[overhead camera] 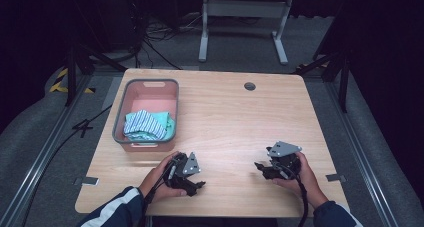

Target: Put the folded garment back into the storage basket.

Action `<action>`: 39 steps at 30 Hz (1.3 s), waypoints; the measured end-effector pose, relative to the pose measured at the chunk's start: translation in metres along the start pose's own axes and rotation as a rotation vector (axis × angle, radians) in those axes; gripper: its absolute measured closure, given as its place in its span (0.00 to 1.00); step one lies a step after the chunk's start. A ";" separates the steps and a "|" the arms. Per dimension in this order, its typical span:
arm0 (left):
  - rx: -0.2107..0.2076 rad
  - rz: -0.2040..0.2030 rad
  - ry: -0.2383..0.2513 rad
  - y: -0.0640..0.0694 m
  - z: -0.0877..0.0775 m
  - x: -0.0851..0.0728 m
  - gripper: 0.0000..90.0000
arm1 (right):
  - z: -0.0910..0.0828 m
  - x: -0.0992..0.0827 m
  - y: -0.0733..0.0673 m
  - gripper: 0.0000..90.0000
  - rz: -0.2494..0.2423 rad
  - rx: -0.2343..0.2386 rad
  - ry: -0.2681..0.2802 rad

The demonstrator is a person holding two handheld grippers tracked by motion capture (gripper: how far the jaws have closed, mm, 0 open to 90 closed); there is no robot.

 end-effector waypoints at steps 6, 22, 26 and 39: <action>-0.053 -0.034 0.022 -0.001 0.002 -0.004 0.21 | -0.007 -0.024 0.001 0.33 0.045 0.014 0.007; -0.089 -0.111 0.067 -0.006 0.003 -0.015 0.17 | -0.021 -0.073 0.000 0.28 0.183 0.048 0.066; -0.099 -0.110 0.067 -0.006 0.004 -0.014 0.16 | -0.019 -0.073 0.001 0.25 0.183 0.051 0.063; -0.107 -0.090 0.052 -0.007 0.006 -0.012 0.12 | -0.018 -0.072 0.002 0.24 0.181 0.054 0.062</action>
Point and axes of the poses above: each handheld gripper's, and its own axes: z roughly forward along the jaws, x roughly out of its top, y roughly to its right, the point moved 3 cm from there along z, roughly forward along the jaws, and after that the axes turned 14 degrees about -z, right-handed, at the moved point
